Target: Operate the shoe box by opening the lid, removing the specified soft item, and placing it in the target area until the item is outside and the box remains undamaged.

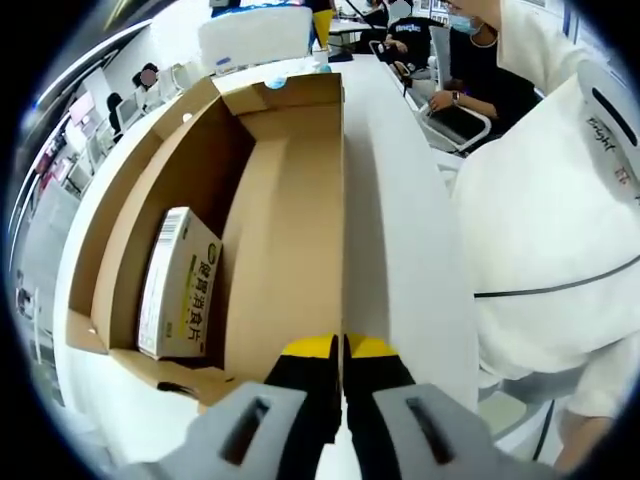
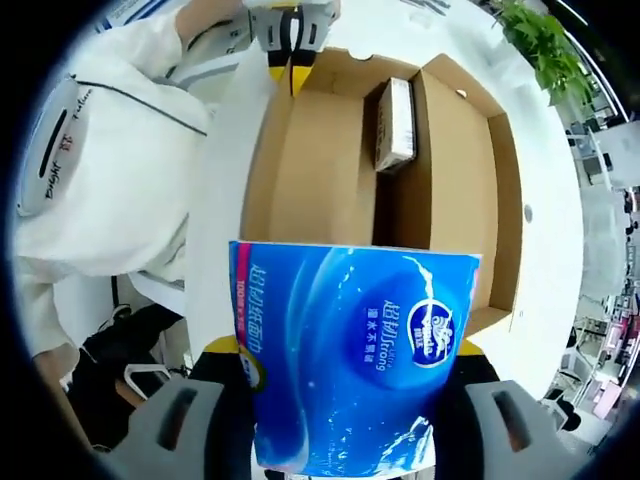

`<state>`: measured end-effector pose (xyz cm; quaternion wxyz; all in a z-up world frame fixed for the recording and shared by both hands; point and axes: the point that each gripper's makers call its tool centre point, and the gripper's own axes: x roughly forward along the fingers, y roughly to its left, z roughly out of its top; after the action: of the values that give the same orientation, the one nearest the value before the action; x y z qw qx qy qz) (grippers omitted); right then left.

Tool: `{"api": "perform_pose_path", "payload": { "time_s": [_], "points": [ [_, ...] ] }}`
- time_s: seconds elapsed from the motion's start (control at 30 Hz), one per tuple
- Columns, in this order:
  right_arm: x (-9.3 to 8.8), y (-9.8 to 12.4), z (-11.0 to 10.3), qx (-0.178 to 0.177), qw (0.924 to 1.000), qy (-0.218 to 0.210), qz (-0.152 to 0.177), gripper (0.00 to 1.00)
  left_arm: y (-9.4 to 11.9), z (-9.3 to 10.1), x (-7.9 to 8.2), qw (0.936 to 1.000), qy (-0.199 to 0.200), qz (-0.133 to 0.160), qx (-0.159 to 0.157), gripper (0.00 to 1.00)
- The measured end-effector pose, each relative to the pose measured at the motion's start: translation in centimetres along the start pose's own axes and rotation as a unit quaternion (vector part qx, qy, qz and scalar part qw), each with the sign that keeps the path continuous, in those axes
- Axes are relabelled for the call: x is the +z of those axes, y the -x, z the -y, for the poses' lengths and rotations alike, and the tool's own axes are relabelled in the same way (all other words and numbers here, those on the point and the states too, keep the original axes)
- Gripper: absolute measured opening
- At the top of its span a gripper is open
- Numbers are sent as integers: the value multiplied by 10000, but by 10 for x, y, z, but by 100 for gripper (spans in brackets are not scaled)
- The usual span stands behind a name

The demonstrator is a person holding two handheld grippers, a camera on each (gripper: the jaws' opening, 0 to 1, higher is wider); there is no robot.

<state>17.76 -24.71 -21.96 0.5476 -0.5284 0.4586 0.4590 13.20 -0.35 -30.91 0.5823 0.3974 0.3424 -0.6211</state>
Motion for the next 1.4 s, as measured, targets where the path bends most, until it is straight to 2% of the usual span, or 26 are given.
{"api": "perform_pose_path", "payload": {
  "time_s": [0.43, 1.4],
  "points": [
    [-27, 0, 2, -41, 9998, -157, -78, 70, 0, 1, 0, 10000, 10, -11, -4, 1],
    [-60, -3, -5, -42, 9995, -266, -153, 70, -1, 0, 0, 10000, 11, -8, -2, 1]
  ]
}}
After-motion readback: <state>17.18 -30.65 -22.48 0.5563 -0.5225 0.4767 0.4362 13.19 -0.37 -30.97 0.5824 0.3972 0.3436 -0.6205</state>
